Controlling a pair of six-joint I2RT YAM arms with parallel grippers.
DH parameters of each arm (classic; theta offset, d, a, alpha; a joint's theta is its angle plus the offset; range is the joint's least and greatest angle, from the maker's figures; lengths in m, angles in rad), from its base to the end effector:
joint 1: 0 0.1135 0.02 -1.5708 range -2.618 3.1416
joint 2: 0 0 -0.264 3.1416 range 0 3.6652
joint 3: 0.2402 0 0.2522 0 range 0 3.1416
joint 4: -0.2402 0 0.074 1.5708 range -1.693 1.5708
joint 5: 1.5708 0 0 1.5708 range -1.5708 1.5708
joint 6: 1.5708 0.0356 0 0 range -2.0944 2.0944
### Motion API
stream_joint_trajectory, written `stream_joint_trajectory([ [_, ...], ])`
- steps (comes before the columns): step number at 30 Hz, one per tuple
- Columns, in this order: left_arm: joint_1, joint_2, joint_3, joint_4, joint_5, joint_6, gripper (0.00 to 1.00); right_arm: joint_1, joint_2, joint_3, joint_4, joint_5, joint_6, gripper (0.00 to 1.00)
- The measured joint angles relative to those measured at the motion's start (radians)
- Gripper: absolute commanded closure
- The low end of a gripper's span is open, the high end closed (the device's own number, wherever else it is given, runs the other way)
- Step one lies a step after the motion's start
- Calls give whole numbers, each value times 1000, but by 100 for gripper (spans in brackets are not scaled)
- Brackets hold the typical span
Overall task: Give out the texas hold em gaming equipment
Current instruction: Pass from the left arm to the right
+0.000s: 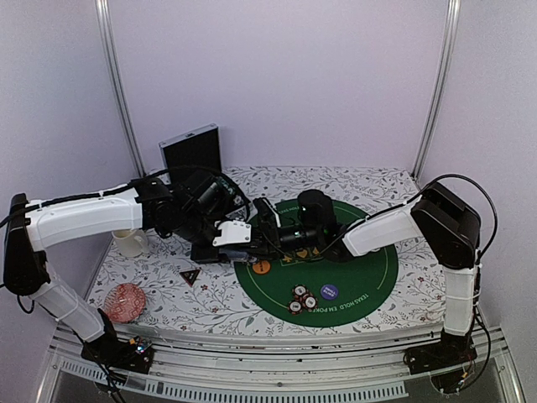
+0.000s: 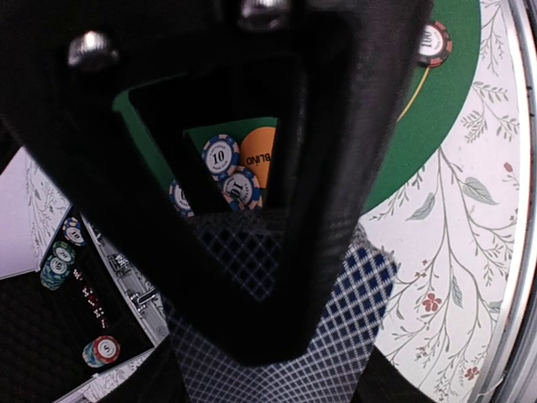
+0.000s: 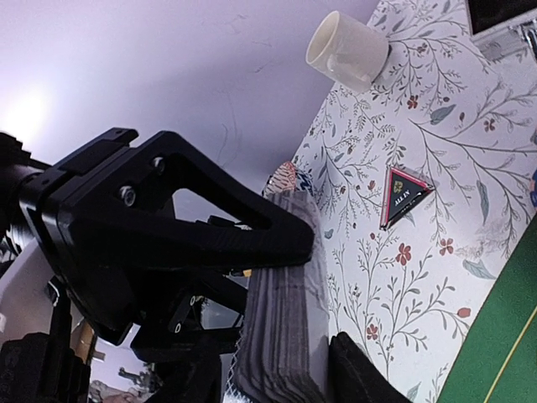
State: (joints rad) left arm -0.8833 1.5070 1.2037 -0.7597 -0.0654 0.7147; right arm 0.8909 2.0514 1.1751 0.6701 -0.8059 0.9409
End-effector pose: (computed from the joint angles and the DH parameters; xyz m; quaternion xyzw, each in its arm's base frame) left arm 0.1973 -0.2367 0.2654 0.6876 0.6806 0.0104 0.2528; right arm 0.2576 0.3595 0.1776 -0.2293 0.7199 0.6454 0.1119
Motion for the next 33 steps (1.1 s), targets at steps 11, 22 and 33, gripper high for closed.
stream_joint_trajectory([
  [11,-3,1,-6,44,9,-12,2,-4,-1,0,-18,-7,8,98],
  [22,-7,-237,-243,311,119,-42,2,-21,-223,-90,-182,-51,-103,98],
  [33,-8,-472,-434,578,313,-61,2,-28,-428,-108,-441,-43,-288,98],
])
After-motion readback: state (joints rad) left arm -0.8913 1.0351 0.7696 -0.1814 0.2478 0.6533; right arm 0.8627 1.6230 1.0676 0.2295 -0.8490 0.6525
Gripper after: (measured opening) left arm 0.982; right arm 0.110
